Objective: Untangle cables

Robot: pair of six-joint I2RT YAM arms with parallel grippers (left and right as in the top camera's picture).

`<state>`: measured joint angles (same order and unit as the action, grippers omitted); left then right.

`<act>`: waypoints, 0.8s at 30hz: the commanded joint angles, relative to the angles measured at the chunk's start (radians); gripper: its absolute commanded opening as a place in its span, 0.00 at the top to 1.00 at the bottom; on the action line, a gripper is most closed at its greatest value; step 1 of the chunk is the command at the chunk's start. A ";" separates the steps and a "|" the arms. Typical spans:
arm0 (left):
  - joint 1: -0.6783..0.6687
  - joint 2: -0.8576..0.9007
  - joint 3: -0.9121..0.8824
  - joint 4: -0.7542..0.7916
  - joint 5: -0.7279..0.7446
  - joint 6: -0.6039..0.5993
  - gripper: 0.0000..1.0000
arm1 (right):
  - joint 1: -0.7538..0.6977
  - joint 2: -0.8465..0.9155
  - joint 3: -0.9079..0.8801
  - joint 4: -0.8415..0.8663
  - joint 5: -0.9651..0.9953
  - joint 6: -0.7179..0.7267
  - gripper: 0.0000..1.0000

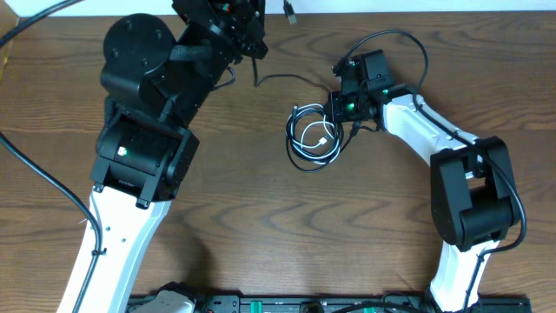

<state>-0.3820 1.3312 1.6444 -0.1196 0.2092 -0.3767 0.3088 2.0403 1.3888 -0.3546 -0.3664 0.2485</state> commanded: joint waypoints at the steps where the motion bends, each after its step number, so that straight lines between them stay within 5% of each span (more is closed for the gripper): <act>1: 0.014 -0.016 0.010 -0.051 -0.117 0.015 0.93 | -0.001 -0.089 0.017 -0.005 -0.006 -0.011 0.99; 7: 0.089 -0.014 0.010 -0.180 -0.260 0.019 0.93 | -0.007 -0.308 0.018 -0.013 -0.031 -0.010 0.99; 15: 0.220 -0.003 0.009 -0.256 -0.263 0.018 0.93 | -0.008 -0.578 0.018 -0.011 -0.035 0.039 0.99; 24: 0.253 -0.003 0.009 -0.277 -0.263 0.018 0.92 | -0.037 -0.681 0.043 0.139 -0.024 0.219 0.99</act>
<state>-0.1333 1.3312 1.6444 -0.3935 -0.0368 -0.3683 0.2951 1.3888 1.3994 -0.2573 -0.3931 0.3725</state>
